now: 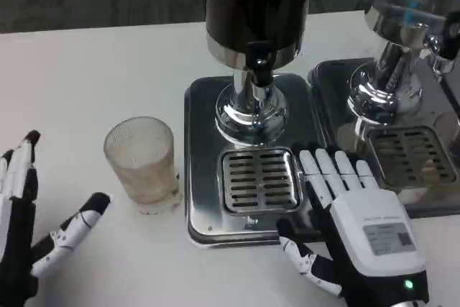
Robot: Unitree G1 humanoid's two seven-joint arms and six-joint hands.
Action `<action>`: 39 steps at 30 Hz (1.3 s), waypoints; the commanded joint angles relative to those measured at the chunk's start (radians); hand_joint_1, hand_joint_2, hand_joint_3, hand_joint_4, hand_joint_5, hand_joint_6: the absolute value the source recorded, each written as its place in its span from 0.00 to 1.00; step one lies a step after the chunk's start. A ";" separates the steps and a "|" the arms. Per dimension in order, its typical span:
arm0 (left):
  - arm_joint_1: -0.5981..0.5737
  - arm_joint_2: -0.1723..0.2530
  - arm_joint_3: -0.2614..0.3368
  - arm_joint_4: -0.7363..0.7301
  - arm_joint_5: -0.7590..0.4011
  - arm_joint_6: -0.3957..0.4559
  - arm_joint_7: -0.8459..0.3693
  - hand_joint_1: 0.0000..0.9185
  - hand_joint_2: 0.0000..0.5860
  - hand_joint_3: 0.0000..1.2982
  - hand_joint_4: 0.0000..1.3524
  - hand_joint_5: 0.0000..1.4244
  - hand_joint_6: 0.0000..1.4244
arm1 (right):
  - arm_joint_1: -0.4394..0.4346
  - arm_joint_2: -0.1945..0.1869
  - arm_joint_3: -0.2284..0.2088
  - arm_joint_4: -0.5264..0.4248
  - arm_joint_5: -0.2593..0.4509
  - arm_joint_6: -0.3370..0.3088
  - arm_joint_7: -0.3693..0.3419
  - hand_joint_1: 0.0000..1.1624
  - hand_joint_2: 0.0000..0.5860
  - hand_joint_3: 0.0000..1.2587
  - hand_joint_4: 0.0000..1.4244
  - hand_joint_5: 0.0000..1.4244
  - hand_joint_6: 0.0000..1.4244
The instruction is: Grasp the cup under the faucet to collect the drink, then remove the cup.
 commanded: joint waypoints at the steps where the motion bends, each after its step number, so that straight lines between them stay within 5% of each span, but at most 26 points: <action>1: -0.057 0.008 0.006 0.114 -0.057 -0.082 -0.010 0.00 0.11 0.00 0.00 0.00 0.00 | 0.000 0.002 -0.006 0.001 0.004 0.013 0.009 0.27 0.78 0.00 0.00 0.00 0.00; 6: -0.127 0.007 -0.004 0.246 -0.095 -0.165 -0.024 0.00 0.01 0.00 0.00 0.00 0.00 | 0.002 0.015 0.002 0.005 -0.005 0.029 0.002 0.27 0.78 0.00 0.00 0.00 0.00; 16: -0.348 0.000 -0.100 0.552 -0.081 -0.244 -0.046 0.00 0.00 0.00 0.00 0.00 0.00 | 0.006 0.053 0.011 0.016 -0.009 0.076 -0.003 0.27 0.78 0.00 0.00 0.00 0.00; 39: -0.613 -0.066 -0.268 0.901 -0.023 -0.279 0.047 0.07 0.00 0.00 0.00 0.00 0.00 | -0.003 0.069 0.019 0.016 0.000 0.110 0.014 0.27 0.74 0.00 0.00 0.00 0.01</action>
